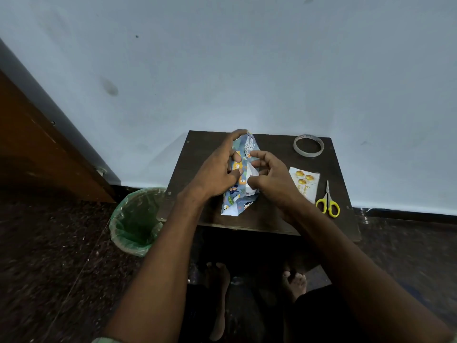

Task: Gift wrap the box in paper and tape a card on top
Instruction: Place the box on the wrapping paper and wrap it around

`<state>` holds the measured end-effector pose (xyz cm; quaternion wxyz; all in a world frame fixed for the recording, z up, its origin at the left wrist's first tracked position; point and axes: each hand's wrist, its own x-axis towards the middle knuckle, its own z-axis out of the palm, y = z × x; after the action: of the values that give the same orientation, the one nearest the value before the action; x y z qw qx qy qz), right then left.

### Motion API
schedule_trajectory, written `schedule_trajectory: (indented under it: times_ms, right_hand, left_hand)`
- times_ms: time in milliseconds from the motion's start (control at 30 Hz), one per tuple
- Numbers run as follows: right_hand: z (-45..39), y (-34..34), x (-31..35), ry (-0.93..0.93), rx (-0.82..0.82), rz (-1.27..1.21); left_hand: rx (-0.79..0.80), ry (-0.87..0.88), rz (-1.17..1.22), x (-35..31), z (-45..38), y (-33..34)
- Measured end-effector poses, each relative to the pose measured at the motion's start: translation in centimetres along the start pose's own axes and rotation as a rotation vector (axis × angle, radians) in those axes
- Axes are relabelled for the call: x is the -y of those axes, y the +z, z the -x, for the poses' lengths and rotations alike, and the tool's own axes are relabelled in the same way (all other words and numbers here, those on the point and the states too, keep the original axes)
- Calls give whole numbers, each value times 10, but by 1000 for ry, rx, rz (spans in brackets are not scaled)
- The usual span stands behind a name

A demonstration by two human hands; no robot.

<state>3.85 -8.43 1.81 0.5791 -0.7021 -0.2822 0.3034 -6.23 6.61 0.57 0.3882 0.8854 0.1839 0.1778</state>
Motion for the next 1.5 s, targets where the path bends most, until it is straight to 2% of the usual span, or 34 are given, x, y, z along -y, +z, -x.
schedule_trajectory:
  times_ms: [67, 167, 233, 300, 433, 700, 933, 1067, 1133, 1267, 1400, 1500]
  right_hand:
    - [4, 1, -3, -18, -18, 35]
    - [16, 9, -14, -74, -213, 92]
    - [24, 12, -19, -133, -398, 270]
    - [28, 12, -19, -169, -480, 534]
    - [34, 12, -10, -102, -410, 752]
    - [40, 15, -17, 51, -192, 810]
    - [41, 2, -14, 56, 26, 974]
    - [40, 6, -17, -139, -131, 975]
    - [36, 6, -17, -221, -134, 973]
    - [32, 8, -14, -254, -72, 951]
    - [34, 14, -14, -267, -74, 936]
    - [35, 14, -11, -262, -117, 895]
  left_hand:
    - [23, 51, -74, 3, -1, 1]
    - [3, 50, -98, 6, -2, 5]
    - [3, 42, -112, 5, 0, 8]
    - [2, 25, -112, 3, 0, 8]
    - [2, 18, -97, 2, 1, 5]
    - [-19, 4, -99, 3, 0, 6]
    - [-28, 9, -90, 2, 1, 7]
    - [-29, 10, -75, 1, 2, 6]
    - [-30, 0, -66, 1, 2, 6]
    - [-63, -30, -69, 1, 1, 9]
    - [-127, -217, -34, 2, 1, 13]
    - [-130, -210, 21, 0, 4, 14]
